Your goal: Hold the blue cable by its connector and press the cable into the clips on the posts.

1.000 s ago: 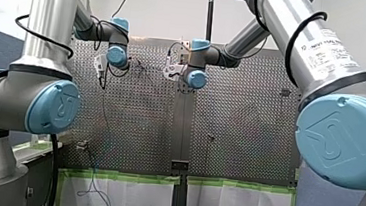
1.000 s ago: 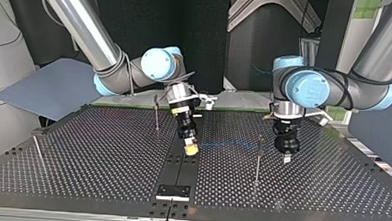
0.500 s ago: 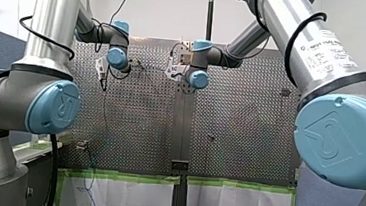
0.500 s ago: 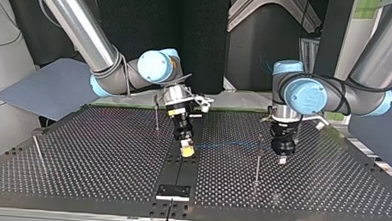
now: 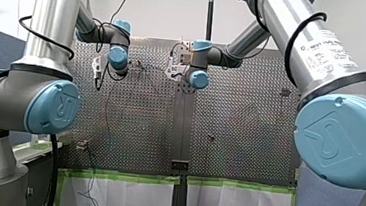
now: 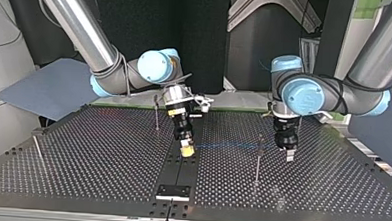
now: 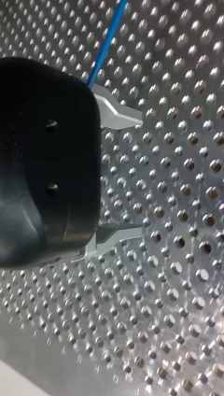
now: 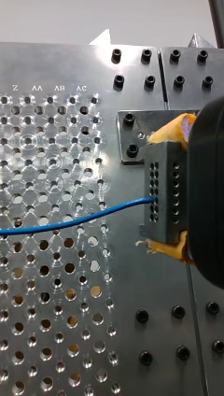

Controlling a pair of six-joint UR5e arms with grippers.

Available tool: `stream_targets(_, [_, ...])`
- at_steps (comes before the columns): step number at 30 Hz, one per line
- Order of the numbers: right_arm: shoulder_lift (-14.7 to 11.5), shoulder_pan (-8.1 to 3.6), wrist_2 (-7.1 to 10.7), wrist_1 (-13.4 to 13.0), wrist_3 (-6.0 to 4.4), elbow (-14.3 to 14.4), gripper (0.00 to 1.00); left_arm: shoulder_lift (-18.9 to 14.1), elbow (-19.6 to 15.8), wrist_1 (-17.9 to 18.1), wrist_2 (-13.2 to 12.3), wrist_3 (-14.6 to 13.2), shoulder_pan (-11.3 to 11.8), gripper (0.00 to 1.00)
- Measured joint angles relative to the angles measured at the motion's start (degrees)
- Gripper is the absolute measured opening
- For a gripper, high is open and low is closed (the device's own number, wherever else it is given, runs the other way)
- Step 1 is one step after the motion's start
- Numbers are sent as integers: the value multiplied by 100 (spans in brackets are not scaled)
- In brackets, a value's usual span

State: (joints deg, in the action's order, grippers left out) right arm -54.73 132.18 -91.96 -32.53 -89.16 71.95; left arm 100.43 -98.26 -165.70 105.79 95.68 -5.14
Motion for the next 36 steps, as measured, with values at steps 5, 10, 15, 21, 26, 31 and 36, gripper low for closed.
stream_targets(5, [0,-2,0,0,-14,0,0,-7,-2,-231,73,-2,-26,100])
stream_targets(10, [0,-3,2,10,-23,0,0,-83,-1,-490,8,28,-30,100])
stream_targets(15, [0,-3,2,26,-61,0,0,-192,-3,-739,-73,220,-65,100])
stream_targets(21, [1,-3,2,34,-83,0,0,-448,-6,-1054,-248,493,-159,100])
stream_targets(26, [0,-3,2,38,-85,0,0,-694,-10,-1306,-305,567,-243,100])
stream_targets(31, [0,-3,2,43,-85,0,0,-916,-10,-1583,-282,614,-329,100])
stream_targets(36, [0,-3,2,44,-86,0,0,-1069,-41,-1828,-249,679,-421,100])
